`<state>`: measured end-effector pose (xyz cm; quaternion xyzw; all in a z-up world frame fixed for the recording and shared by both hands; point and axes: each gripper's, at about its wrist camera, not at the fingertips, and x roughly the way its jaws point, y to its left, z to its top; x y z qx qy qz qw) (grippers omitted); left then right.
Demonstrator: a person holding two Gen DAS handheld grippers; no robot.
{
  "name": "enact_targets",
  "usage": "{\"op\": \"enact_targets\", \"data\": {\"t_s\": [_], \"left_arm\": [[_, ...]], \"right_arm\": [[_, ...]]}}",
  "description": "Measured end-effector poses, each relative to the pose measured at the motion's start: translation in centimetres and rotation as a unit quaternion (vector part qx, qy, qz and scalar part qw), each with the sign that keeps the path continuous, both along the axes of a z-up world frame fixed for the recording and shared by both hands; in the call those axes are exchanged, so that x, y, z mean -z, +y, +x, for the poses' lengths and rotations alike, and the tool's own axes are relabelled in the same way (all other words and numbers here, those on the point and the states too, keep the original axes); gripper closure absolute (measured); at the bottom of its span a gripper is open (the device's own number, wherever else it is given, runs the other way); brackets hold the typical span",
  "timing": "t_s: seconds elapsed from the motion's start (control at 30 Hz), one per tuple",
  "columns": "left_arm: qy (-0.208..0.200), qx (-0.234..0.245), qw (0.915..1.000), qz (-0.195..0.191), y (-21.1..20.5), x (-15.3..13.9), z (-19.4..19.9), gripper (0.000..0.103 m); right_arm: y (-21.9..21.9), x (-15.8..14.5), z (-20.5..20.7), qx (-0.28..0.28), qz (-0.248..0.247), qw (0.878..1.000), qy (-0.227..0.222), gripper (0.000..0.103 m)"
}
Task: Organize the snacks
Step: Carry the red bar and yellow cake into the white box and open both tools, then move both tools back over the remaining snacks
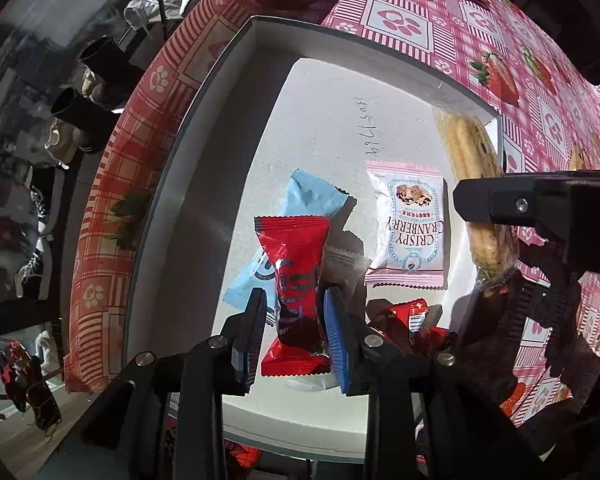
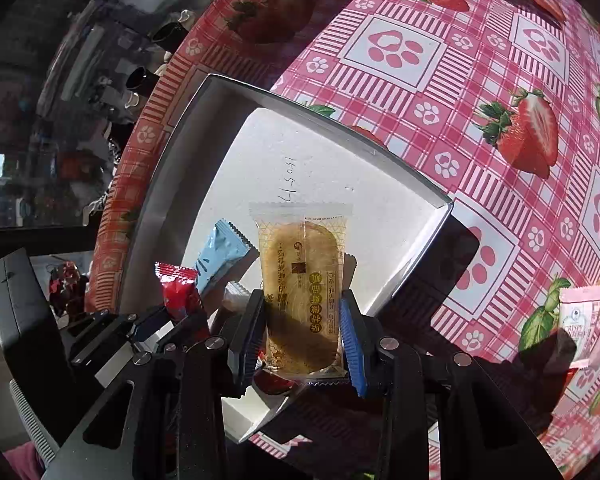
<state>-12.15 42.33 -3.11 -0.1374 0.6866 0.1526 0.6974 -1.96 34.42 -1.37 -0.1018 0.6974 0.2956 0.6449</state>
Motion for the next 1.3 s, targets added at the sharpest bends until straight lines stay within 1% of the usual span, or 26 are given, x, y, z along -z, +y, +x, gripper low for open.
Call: {"op": "enact_targets", "data": {"t_s": [0.03,0.07,0.1,0.13,0.2,0.23,0.37,0.43,0.57,0.67,0.77,0.83,1.0,1.1,1.13,1.17,1.2,1.27,1.3], "left_arm": [[-0.003,0.000,1.0000,0.003,0.0,-0.2,0.0,0.038],[-0.006,0.000,0.9999,0.008,-0.1,-0.4,0.0,0.032],[-0.010,0.002,0.9999,0.011,-0.1,-0.5,0.0,0.026],[-0.013,0.003,0.9998,0.012,-0.2,-0.8,0.1,0.025],[-0.011,0.007,0.9999,0.010,-0.5,-0.9,0.3,0.025],[-0.011,0.011,0.9998,0.009,-0.7,-1.0,0.4,0.025],[-0.014,0.027,0.9995,0.000,-2.0,-1.6,1.3,0.025],[-0.020,0.038,0.9990,-0.010,-3.0,-2.1,1.9,0.025],[-0.028,0.075,0.9965,-0.023,-5.7,-3.0,3.7,0.025],[-0.030,0.107,0.9934,-0.031,-7.9,-3.3,4.9,0.025],[-0.030,0.131,0.9901,-0.041,-10.0,-3.3,5.9,0.025],[-0.028,0.146,0.9880,-0.042,-11.9,-3.4,6.6,0.025],[-0.021,0.165,0.9852,-0.040,-14.1,-3.3,7.8,0.025],[-0.013,0.167,0.9851,-0.037,-14.8,-3.2,8.2,0.025],[-0.011,0.167,0.9852,-0.037,-14.9,-3.1,8.3,0.025],[-0.009,0.167,0.9853,-0.037,-15.0,-3.1,8.5,0.025],[-0.007,0.166,0.9855,-0.037,-15.1,-2.9,8.8,0.025],[-0.005,0.164,0.9856,-0.038,-15.3,-2.7,9.4,0.025],[-0.004,0.164,0.9856,-0.039,-15.4,-2.6,9.7,0.025]], "right_arm": [[0.1,0.1,-0.1,0.000,-0.001,1.000,0.003,0.064],[0.1,0.2,-0.1,0.001,-0.002,1.000,0.006,0.050],[0.0,0.2,-0.1,0.004,-0.001,1.000,0.007,0.032],[-0.2,0.2,-0.2,0.009,0.000,1.000,0.006,0.024],[-0.8,0.0,0.0,0.020,-0.001,1.000,0.000,0.003],[-1.2,-0.1,0.2,0.028,-0.006,1.000,-0.002,0.000],[-3.7,0.1,1.0,0.054,-0.023,0.998,-0.003,0.000],[-5.8,0.1,1.4,0.071,-0.031,0.997,-0.006,0.000],[-11.7,0.0,2.5,0.134,-0.043,0.990,-0.014,0.000],[-16.9,-0.1,3.4,0.189,-0.059,0.980,-0.023,0.000],[-21.9,0.0,4.0,0.243,-0.077,0.967,-0.029,0.000],[-24.7,0.3,4.6,0.273,-0.101,0.956,-0.031,0.000],[-30.0,1.4,5.6,0.316,-0.157,0.935,-0.044,0.000],[-31.0,2.5,6.5,0.324,-0.177,0.928,-0.040,0.000],[-31.0,3.0,6.8,0.322,-0.181,0.928,-0.035,0.000],[-30.6,3.6,7.0,0.317,-0.179,0.931,-0.027,0.000],[-29.9,3.9,7.1,0.308,-0.165,0.937,-0.018,0.000],[-28.3,4.0,7.0,0.279,-0.110,0.954,-0.005,0.000],[-27.3,3.5,6.9,0.256,-0.095,0.962,-0.013,0.000]]}}
